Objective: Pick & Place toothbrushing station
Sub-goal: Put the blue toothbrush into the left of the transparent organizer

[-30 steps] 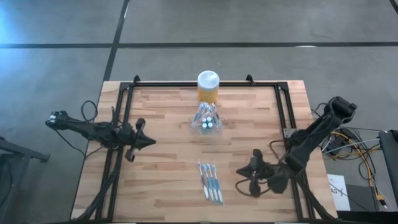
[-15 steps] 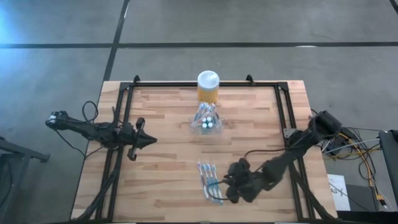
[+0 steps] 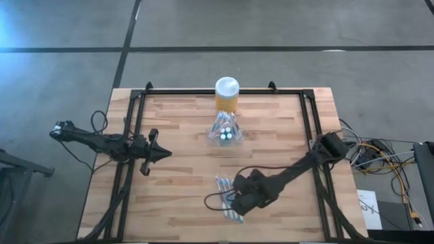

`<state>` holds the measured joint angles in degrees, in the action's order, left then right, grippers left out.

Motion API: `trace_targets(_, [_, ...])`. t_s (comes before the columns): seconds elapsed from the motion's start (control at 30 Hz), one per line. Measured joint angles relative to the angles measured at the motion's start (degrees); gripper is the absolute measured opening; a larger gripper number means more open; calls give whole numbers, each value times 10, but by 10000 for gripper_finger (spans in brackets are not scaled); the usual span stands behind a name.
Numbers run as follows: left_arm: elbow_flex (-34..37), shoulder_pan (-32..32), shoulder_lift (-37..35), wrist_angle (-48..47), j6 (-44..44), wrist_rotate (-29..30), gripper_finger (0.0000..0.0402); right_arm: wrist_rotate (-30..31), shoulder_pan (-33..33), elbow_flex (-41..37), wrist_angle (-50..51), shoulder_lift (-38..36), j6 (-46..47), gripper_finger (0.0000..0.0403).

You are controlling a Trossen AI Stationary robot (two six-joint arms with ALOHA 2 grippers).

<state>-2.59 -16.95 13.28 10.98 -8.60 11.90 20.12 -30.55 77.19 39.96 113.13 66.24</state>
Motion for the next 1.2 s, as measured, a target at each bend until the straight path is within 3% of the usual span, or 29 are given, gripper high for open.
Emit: trace_targets(1.2, [0,0,1,-5,-4,-4,25,-12,18,-13,-61,47,8,210])
